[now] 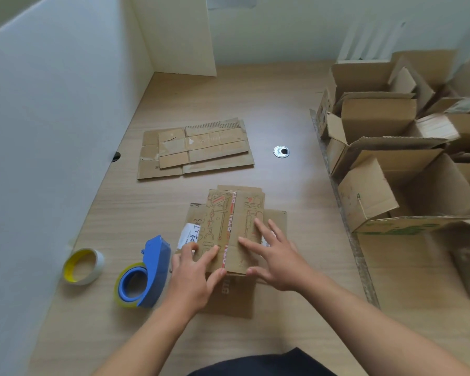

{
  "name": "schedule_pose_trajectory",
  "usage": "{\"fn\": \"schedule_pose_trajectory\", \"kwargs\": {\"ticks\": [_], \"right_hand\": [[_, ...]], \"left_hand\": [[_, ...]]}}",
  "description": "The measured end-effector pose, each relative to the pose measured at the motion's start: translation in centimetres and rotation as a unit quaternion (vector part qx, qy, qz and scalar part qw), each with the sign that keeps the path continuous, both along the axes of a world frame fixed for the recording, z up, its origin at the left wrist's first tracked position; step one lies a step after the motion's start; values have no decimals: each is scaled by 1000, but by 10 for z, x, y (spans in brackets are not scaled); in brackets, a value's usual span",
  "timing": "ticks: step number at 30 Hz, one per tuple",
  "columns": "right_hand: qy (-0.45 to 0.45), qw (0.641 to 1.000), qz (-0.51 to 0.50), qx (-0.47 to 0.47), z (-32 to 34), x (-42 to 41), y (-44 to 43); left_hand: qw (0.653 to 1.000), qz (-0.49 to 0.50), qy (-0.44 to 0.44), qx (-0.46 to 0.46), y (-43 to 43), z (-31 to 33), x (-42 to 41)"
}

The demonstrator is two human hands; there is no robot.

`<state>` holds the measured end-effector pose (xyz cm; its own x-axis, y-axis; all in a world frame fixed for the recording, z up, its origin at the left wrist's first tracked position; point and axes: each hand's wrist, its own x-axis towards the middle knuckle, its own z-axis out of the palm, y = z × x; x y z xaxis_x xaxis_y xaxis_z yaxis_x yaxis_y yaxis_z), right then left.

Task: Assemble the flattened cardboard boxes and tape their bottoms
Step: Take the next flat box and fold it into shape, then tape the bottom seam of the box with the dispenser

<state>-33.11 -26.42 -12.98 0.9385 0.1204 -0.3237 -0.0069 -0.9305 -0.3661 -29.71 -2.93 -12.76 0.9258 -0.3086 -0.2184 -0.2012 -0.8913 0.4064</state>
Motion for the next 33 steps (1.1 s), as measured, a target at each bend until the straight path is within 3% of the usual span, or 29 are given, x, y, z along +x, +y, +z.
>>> {"fn": "schedule_pose_trajectory", "kwargs": {"ticks": [4, 9, 15, 19, 23, 27, 29, 33], "right_hand": [[-20, 997, 68, -3, 4, 6, 10], [41, 994, 64, 79, 0, 9, 21], [-37, 997, 64, -35, -2, 7, 37], [-48, 994, 80, -54, -2, 5, 48], [-64, 994, 75, -57, 0, 3, 54], [-69, 994, 64, -52, -2, 4, 57], [-71, 994, 61, -56, -4, 5, 58], [-88, 992, 66, -68, -7, 5, 61]], "left_hand": [[1000, 12, 1, -2, -1, 1, -6], [999, 29, -6, -16, -1, 2, -5], [998, 16, -1, -57, 12, 1, 5], [997, 8, -18, -81, 33, 5, 10], [989, 108, -101, 7, 64, 7, 11], [978, 136, -1, 158, 89, -4, 7], [978, 136, 38, 153, 92, -15, 6], [984, 153, 26, 83, 91, -31, 1]]}}
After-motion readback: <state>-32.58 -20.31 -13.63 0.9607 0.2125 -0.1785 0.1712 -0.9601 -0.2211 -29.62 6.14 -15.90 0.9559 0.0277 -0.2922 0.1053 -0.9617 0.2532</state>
